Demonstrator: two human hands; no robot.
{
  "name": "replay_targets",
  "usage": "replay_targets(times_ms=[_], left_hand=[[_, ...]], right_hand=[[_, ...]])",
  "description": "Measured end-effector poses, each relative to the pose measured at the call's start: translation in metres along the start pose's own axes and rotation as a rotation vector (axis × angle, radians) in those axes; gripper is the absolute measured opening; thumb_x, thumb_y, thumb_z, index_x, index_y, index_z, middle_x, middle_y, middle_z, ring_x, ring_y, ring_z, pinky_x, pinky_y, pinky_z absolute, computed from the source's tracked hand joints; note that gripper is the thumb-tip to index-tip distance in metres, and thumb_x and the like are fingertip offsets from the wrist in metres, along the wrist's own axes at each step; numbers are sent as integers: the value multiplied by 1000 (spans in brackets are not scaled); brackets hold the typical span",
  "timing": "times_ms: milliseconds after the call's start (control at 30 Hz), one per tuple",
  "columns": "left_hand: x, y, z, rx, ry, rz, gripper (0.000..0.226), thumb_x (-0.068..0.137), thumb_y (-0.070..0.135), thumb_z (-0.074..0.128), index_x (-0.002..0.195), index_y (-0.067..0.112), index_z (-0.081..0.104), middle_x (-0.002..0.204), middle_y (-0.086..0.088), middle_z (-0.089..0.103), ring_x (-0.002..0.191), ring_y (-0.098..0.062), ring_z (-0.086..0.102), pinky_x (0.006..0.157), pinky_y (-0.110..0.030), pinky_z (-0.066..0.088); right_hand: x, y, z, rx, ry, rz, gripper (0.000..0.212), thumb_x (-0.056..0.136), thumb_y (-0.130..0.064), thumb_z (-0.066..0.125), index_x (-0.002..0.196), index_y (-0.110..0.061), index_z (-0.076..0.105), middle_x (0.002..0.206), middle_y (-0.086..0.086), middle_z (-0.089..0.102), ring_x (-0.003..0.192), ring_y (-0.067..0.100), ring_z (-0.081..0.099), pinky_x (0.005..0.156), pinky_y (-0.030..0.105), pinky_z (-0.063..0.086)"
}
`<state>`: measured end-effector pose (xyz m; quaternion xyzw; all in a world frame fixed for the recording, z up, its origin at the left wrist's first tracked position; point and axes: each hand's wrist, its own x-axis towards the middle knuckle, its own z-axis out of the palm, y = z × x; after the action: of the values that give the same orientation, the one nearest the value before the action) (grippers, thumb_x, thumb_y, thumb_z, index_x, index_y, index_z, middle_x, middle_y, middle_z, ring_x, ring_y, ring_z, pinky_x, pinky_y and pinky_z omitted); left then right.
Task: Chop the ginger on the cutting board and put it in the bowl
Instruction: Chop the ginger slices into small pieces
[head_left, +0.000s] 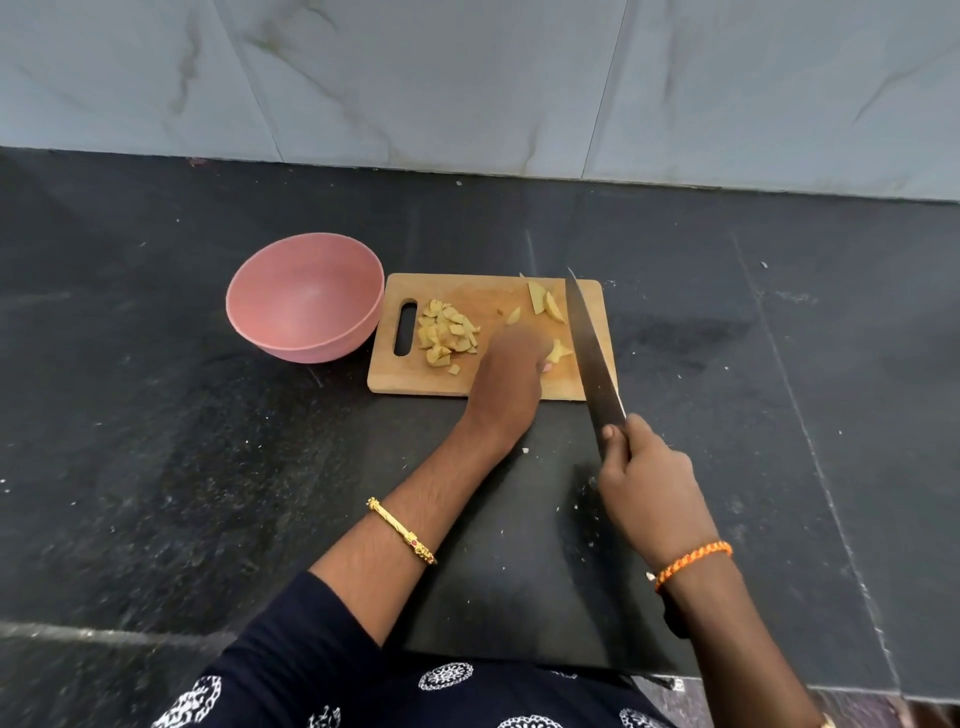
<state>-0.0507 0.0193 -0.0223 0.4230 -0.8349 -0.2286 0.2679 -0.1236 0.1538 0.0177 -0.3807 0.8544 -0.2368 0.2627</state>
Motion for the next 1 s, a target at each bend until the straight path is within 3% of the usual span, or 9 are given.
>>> replay_targets(times_ms=[100,500,667,833,1000], left_hand=[[0,0,0,-1,10,-19,21,87,3,61,106,0,68,92,-12,62,93,-23,56,81,-34,49],[7,0,-2,-61,4,-114,30,84,14,67,111,4,67,94,-12,64,88,-22,56,75,-27,42],[8,0,-1,-101,24,-127,29,81,10,69,109,3,67,91,-11,65,85,-20,55,75,-28,43],[7,3,-1,-112,42,-131,25,81,6,68,106,4,69,93,-10,65,82,-13,49,72,-21,37],[7,3,-2,-100,43,-121,24,81,5,68,105,5,70,93,-10,66,82,-16,53,72,-22,38]], right_hand=[[13,-6,12,19,30,-23,21,100,-29,34,86,-14,42,77,18,57,74,38,53,65,36,43],[32,-6,11,-51,-17,-58,21,100,-30,36,91,-13,46,81,21,59,78,41,56,66,36,44],[34,-13,14,-155,-35,-22,17,101,-30,32,90,-17,36,72,11,46,73,37,51,66,36,41],[33,-24,18,-323,-82,44,1,98,-16,34,99,-16,34,83,11,43,78,33,45,67,35,36],[32,-29,15,-389,-150,58,11,97,-12,36,107,-12,36,96,16,54,94,37,57,69,37,41]])
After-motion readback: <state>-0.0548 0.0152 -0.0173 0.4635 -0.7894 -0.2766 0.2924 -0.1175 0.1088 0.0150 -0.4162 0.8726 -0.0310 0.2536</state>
